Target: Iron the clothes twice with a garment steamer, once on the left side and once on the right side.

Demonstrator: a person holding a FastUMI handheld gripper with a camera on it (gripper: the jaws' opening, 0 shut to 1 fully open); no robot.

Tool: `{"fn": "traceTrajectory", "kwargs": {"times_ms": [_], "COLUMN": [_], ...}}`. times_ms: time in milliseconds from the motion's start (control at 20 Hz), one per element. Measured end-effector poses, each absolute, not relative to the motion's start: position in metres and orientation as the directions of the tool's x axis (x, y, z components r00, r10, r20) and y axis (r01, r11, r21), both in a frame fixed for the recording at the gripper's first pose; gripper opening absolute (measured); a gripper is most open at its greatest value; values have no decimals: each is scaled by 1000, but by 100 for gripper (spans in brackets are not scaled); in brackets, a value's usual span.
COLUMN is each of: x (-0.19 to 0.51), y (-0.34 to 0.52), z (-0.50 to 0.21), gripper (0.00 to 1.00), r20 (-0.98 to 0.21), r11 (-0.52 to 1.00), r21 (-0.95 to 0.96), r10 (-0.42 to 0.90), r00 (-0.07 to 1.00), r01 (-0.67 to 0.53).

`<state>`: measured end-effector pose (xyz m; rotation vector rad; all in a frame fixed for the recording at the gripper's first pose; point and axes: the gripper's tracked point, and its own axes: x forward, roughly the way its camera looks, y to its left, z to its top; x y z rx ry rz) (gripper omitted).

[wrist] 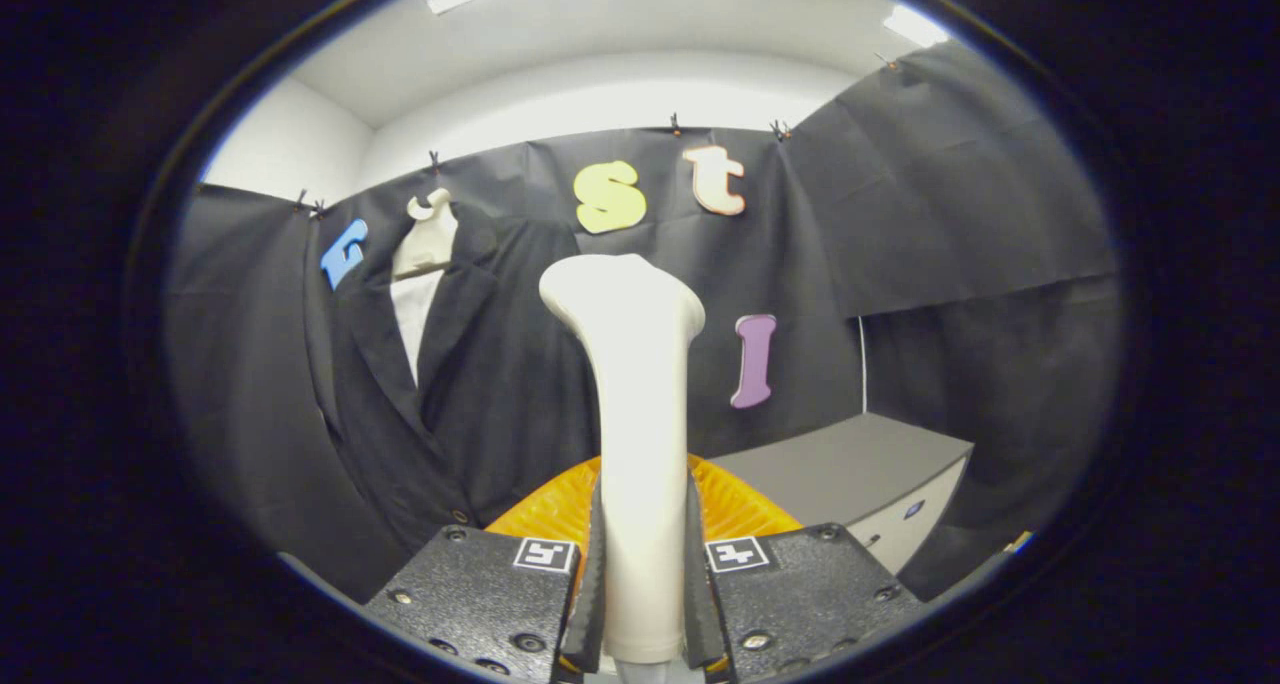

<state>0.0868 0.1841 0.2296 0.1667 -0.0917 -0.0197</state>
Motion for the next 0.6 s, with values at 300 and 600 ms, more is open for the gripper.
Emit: {"fn": "traceTrajectory", "kwargs": {"times_ms": [300,600], "x": [114,144], "y": [243,281], "z": [284,333], "gripper": [34,34], "r20": [230,346], "r11": [994,995], "r21": [97,42], "r10": [27,67], "r00": [973,936], "r01": [-50,-87]}}
